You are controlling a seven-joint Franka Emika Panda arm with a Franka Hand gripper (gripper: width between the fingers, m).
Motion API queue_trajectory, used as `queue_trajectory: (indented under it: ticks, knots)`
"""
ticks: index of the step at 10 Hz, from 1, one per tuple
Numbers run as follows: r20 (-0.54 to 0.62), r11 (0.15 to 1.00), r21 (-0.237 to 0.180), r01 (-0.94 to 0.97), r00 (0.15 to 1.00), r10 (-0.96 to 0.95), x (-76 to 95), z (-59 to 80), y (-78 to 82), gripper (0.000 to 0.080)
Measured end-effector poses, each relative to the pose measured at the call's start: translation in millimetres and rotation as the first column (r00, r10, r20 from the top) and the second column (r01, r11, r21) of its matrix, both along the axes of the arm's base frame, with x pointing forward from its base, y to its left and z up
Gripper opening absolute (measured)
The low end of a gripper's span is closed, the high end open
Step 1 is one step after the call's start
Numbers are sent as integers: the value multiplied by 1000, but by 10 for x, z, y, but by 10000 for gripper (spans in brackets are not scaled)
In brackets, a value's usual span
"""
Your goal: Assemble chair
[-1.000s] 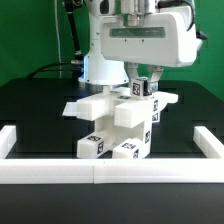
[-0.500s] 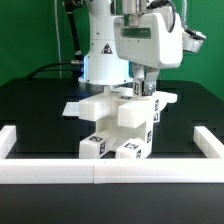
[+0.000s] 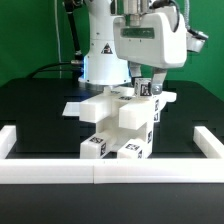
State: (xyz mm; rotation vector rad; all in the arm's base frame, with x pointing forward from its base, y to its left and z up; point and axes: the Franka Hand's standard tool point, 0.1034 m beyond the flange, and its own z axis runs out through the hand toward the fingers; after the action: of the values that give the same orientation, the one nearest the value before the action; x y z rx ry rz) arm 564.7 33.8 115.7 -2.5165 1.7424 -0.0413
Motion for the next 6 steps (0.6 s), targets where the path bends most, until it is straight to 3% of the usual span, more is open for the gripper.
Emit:
queue_trajectory:
  ticks: [3,6]
  knots:
    - [12,964,-21,-267,964,267,0,-2,14,648]
    - [15,861,-47,-506,862,507,-3,-12,17,648]
